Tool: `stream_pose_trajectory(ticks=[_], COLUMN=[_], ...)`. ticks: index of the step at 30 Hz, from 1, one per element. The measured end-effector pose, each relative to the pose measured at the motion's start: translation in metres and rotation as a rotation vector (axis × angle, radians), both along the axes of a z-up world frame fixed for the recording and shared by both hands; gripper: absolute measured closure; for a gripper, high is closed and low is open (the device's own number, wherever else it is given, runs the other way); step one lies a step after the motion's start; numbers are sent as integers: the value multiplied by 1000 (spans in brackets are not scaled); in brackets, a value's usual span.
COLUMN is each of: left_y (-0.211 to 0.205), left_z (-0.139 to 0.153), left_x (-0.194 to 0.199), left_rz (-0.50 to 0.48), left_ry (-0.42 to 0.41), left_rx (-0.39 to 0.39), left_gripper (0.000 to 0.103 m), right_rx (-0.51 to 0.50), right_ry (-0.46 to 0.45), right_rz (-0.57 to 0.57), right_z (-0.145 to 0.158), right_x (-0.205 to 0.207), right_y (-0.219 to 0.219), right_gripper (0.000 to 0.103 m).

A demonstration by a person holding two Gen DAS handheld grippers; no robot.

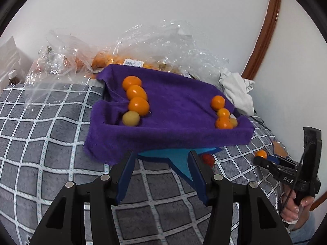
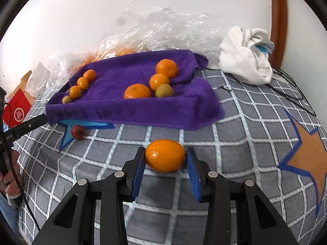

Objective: Organize fruits
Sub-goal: 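Close the right tool on an orange while the left tool grasps the red fruit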

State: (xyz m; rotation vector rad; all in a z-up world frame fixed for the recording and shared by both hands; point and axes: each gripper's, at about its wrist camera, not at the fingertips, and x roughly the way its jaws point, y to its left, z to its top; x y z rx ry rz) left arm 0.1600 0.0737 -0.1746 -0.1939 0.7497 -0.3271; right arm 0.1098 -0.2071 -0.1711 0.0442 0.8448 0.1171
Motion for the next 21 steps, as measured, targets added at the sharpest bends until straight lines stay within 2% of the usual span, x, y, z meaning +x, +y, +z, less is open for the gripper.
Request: stream_pose_trajectory(ticks=[4, 8, 11, 14, 16, 17, 21], left_y=[-27, -58, -71, -81, -90, -92, -84], left_z=[0, -3, -11, -18, -18, -18, -18], left_x=[2, 6, 13, 19, 18, 18, 14], left_rz=[-46, -67, -58, -50, -37, -46, -30], left_ry=[45, 69, 111, 136, 105, 103, 105], left_rx=[-36, 12, 40, 69, 141, 148, 95], left_gripper=[56, 58, 66, 70, 80, 82, 82], right_rx=[29, 22, 39, 69, 81, 90, 107], right_ry=[-19, -26, -19, -27, -30, -31, -33], right_rz=[-15, -17, -14, -9, -6, -4, -5], right_z=[1, 1, 0, 1, 1, 1, 1], right_x=[-2, -1, 0, -2, -2, -3, -3], right_y=[-5, -2, -4, -8, -9, -10, -11], right_gripper=[63, 63, 63, 63, 63, 63, 63])
